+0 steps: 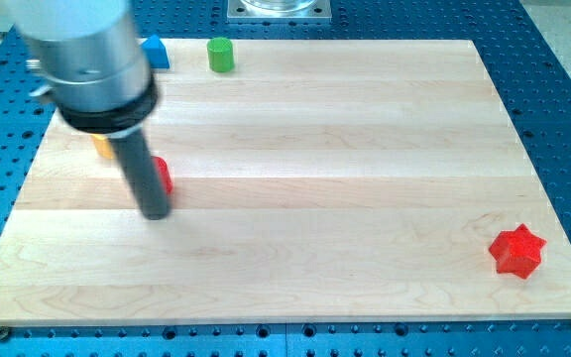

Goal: Push the red circle vertically to the yellow hexagon

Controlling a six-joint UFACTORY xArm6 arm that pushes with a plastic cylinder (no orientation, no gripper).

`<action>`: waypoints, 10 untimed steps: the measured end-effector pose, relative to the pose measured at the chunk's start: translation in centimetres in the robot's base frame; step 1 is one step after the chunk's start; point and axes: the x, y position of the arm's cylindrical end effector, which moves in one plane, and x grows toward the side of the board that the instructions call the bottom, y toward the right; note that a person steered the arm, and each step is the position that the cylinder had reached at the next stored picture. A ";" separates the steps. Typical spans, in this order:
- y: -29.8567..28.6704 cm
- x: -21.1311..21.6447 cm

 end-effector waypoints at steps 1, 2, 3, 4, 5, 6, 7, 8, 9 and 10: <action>0.9 -0.6; -0.6 -2.1; -1.8 -2.5; 2.1 -4.2; -1.5 -5.8; -2.7 -4.4; -3.6 -4.3; -2.8 -4.3; 5.1 -5.2; 15.0 -5.5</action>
